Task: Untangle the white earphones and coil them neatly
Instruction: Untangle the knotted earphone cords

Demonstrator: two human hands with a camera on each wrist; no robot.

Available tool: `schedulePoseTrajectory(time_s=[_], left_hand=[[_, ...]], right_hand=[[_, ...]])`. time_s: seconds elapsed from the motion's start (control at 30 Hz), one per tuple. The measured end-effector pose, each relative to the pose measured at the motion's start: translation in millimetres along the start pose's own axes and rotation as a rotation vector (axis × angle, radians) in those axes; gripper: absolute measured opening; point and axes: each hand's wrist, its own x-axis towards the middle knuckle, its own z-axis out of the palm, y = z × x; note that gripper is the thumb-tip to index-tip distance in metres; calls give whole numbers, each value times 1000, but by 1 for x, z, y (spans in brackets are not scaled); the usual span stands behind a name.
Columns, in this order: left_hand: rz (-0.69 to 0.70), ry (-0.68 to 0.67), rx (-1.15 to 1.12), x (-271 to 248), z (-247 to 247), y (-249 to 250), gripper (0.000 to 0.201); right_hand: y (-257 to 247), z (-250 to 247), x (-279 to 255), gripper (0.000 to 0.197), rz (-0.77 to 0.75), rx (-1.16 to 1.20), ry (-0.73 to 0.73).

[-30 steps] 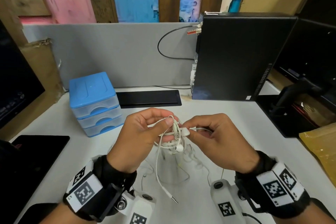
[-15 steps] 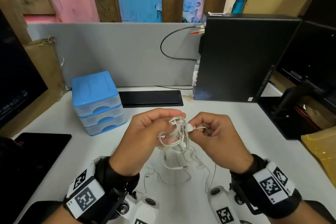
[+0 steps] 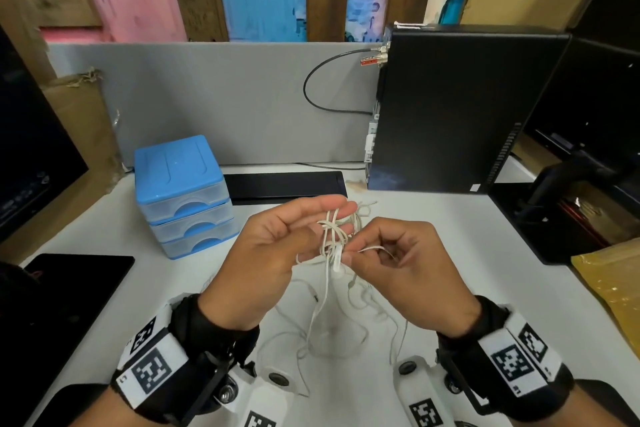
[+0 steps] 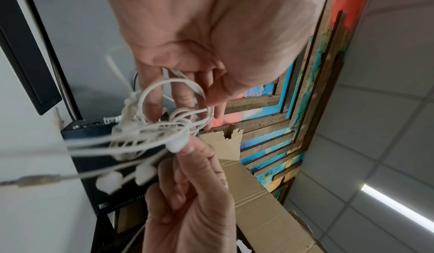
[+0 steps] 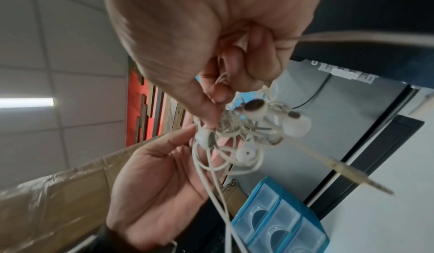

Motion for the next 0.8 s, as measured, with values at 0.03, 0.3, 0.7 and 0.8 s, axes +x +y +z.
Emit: schedulePoseTrajectory(time_s=[0.03,0.3,0.7,0.8], left_hand=[[12,-4,-22,0,0,0,39],[108,-53,-248,-2,-2,1,37],[110,-22,274,1,-13,2,46],[84,5,324,1,-16,3,44]], right_hand=[[2,2,-1,11,-11,-26,8],[-2,14,-5,12,-216,-287,235],[1,7,5,5,38,201,73],[-4,3,6,5,99,278,33]])
